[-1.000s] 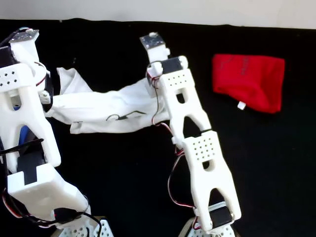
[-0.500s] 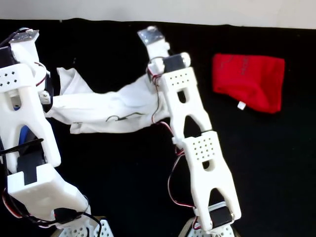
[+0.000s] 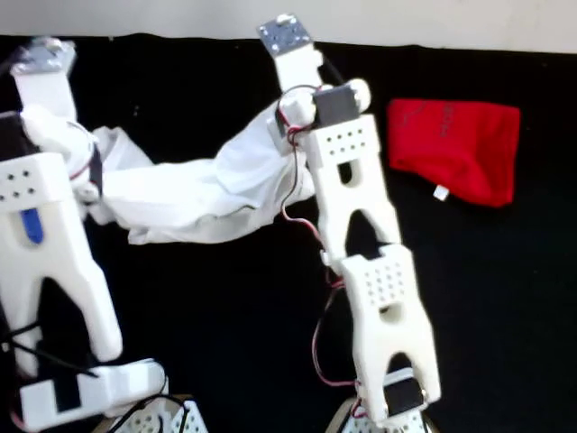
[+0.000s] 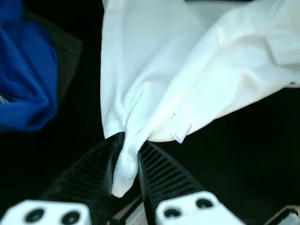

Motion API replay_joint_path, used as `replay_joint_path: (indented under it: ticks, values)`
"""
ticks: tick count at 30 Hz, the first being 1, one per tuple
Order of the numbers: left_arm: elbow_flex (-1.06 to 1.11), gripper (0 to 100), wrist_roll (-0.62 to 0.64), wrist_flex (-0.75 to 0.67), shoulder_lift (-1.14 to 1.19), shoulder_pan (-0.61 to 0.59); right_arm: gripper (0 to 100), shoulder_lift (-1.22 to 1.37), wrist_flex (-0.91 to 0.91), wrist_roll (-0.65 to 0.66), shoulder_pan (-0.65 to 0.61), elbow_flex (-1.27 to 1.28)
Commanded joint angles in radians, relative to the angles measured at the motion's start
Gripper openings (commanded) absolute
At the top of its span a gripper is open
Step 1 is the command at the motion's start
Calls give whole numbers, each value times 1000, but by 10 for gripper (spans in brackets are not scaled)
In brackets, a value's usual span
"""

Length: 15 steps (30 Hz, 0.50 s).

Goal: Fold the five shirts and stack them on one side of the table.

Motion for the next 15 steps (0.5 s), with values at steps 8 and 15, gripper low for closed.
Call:
replay_joint_path:
  ticks: [8, 15]
  values:
    - [328, 8, -9, 0, -47, 21, 5, -645, -130, -87, 30, 1107]
    - [426, 8, -11, -2, -44, 96, 12, -783, -334, -28, 51, 1636]
